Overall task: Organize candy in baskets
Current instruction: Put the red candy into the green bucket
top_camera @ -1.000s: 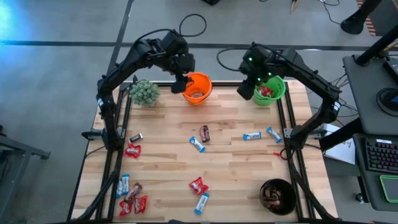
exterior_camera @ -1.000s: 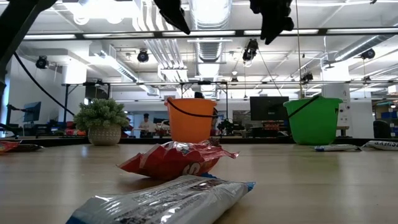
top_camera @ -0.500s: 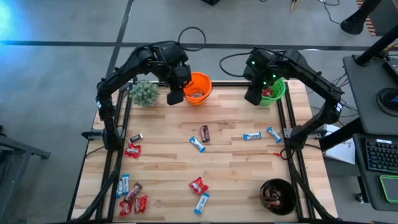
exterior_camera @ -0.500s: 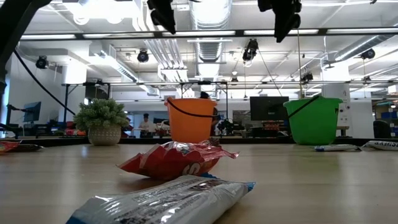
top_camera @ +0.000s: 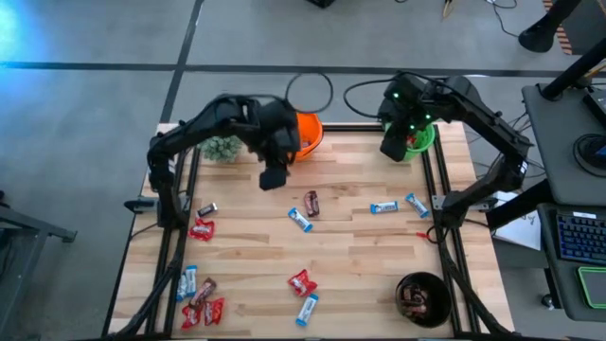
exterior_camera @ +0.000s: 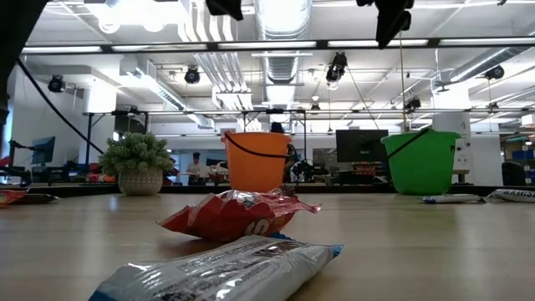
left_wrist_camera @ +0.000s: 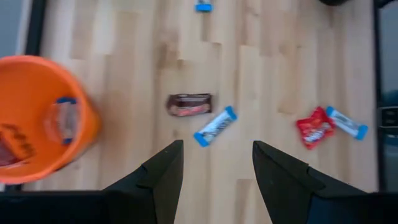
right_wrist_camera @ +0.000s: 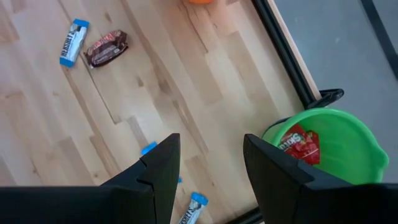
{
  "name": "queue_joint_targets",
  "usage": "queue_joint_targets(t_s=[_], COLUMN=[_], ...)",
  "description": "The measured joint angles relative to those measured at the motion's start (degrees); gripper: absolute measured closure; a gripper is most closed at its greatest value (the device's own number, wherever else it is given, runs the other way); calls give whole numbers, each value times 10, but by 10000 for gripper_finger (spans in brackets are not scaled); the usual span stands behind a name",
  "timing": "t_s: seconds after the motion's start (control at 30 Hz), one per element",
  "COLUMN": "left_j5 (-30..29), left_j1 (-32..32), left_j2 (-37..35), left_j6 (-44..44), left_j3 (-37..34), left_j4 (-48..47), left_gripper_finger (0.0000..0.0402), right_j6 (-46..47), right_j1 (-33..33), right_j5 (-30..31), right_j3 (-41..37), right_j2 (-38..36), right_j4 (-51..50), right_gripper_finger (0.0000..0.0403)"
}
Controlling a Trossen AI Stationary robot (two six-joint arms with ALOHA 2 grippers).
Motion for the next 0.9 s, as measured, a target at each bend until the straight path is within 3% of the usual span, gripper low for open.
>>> queue_joint_targets(t_s=[0.33,0.43,0.63,0.9], left_j5=[-2,-26,-29,35], left_j1=[-112,-140,-185,-217], left_j2=[0,3,33,104], left_j6=[-101,-132,-151,-152], left_j3=[0,-4,-4,-5], left_j4=[0,-1,0,0], left_gripper_finger=[228,228,228,197], right_j6=[2,2,16,58], right_j1=[0,0,0,0], right_j5=[0,0,0,0], right_j3=[0,0,0,0], right_j2=[-28,-37,-53,-66], right_j4=[0,0,0,0], right_gripper_finger=[236,236,236,236])
